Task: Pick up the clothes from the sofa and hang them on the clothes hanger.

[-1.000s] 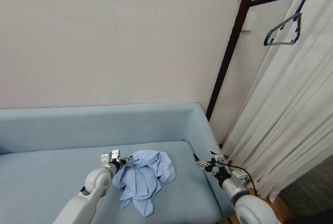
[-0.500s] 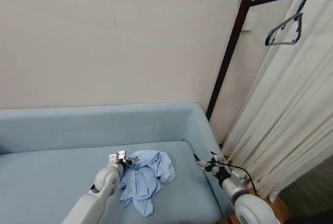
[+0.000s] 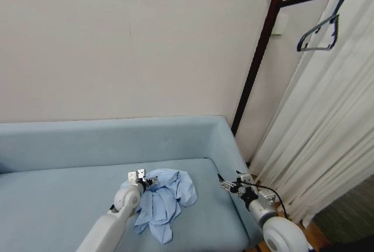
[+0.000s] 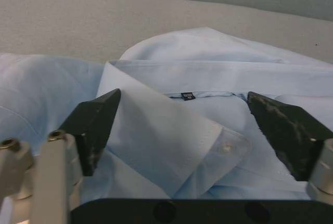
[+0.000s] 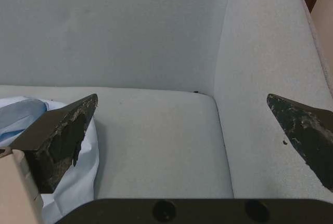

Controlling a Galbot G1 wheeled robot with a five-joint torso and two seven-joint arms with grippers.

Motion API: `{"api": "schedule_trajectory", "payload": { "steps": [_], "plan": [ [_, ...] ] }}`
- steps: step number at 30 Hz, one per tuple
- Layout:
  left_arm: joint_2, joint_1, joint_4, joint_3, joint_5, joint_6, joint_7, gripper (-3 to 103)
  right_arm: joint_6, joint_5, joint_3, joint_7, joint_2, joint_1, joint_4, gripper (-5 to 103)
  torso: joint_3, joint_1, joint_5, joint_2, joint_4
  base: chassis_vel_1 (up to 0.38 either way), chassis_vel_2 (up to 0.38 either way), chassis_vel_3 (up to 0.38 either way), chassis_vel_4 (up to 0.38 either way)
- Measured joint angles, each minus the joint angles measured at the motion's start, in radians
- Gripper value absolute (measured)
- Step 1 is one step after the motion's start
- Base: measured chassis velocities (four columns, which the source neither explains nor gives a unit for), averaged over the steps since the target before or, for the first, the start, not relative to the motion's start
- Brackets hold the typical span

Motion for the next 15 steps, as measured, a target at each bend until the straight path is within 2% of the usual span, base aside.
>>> {"api": "schedule_trajectory", "payload": {
  "steps": [3, 7, 9, 13, 15],
  "plan": [
    [0.004, 0.005, -0.002, 0.0, 0.002, 0.0, -0.008, 74, 0.0, 0.001, -0.001, 0.0, 0.003, 0.0, -0.003, 100, 0.0, 0.0, 0.0, 0.0, 0.0001, 0.0, 0.0, 0.0, 0.0],
    [0.006, 0.02, -0.008, -0.002, 0.007, 0.008, -0.019, 52, 0.0, 0.001, -0.001, -0.005, 0.013, -0.002, -0.01, 100, 0.0, 0.0, 0.0, 0.0, 0.0, 0.0, 0.0, 0.0, 0.0],
    [0.006, 0.024, -0.009, -0.002, 0.01, 0.009, -0.02, 52, 0.0, 0.0, -0.001, -0.006, 0.014, -0.003, -0.012, 100, 0.0, 0.0, -0.0001, 0.0, 0.0001, 0.0, 0.0, 0.0, 0.0],
    [0.012, 0.051, -0.026, -0.003, 0.025, 0.009, -0.021, 30, 0.0, 0.0, -0.001, -0.008, 0.016, -0.005, -0.016, 100, 0.0, 0.0, -0.0001, 0.0, 0.0001, 0.0, 0.0, 0.0, 0.0],
    [0.015, 0.058, -0.034, -0.004, 0.027, 0.009, -0.021, 30, 0.001, 0.0, 0.0, -0.008, 0.016, -0.005, -0.017, 100, 0.0, 0.0, -0.0001, 0.0, 0.0001, 0.0, 0.0, 0.0, 0.0]
  ]
}}
